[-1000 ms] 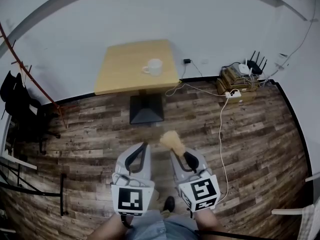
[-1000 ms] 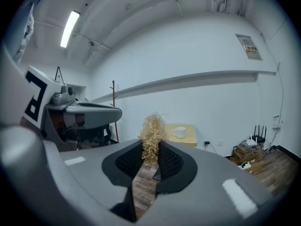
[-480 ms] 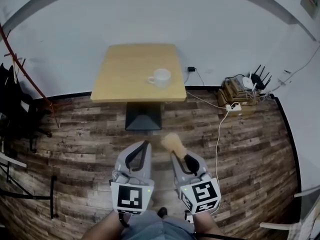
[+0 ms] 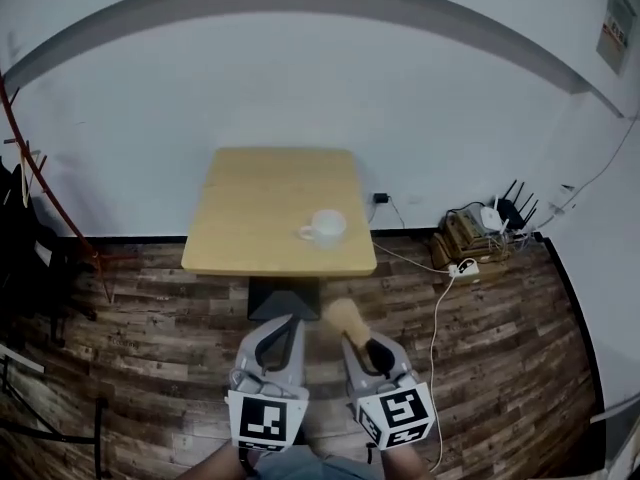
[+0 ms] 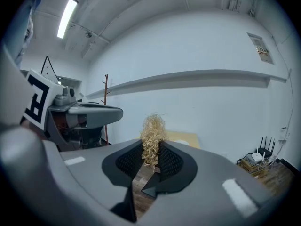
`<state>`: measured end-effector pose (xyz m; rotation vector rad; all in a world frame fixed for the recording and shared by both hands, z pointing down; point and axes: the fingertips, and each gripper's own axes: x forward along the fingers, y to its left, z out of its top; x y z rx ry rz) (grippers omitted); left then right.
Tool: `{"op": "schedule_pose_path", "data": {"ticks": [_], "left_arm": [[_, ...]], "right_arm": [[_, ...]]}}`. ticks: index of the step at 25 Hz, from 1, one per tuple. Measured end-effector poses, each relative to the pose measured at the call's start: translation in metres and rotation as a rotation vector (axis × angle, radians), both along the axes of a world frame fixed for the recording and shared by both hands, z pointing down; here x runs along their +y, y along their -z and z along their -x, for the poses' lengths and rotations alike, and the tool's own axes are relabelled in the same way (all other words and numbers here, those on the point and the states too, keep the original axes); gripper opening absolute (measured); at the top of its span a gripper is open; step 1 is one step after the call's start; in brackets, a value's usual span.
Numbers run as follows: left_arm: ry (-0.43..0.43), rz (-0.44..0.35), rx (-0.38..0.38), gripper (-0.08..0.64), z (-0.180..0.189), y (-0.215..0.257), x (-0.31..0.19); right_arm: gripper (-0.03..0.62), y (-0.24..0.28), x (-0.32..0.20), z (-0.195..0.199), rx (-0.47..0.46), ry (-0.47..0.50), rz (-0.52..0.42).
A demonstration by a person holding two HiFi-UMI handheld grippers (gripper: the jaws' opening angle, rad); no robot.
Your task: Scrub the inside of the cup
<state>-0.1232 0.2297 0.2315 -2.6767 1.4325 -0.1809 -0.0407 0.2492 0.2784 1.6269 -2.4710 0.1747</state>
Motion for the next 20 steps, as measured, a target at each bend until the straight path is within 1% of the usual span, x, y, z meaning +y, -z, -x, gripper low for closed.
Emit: {"op": "schedule_pose_path", "data": {"ticks": [4,7,8,13,18,20], "left_arm": [[0.013,0.021,0.013,0.02,0.011,-0.002,-0.034],[0.007,0.035,-0.004,0.021,0.015,-0.012,-0.053],[0.004,0.044,0.001,0.02,0.013,-0.014,-0.057],[-0.027,0.081,0.01,0.02,-0.003,-0.026,-0.071],[-0.055,0.117,-0.016,0.02,-0.027,-0.043,-0.085],[-0.065,0.112,-0.042,0.02,-0.036,-0.049,-0.098]], "right_arm": [[0.077,-0.001,-0.026,-0.001,-0.002,-0.02,0.001],[0.077,-0.006,-0.037,-0.004,0.005,-0.038,0.011],[0.077,-0.008,-0.041,-0.006,0.006,-0.046,0.014],[0.077,-0.009,-0.051,-0.02,0.009,-0.078,0.032],[0.077,-0.015,-0.065,-0.039,-0.002,-0.097,0.043],[0.077,-0.017,-0.08,-0.048,-0.015,-0.099,0.038]]}}
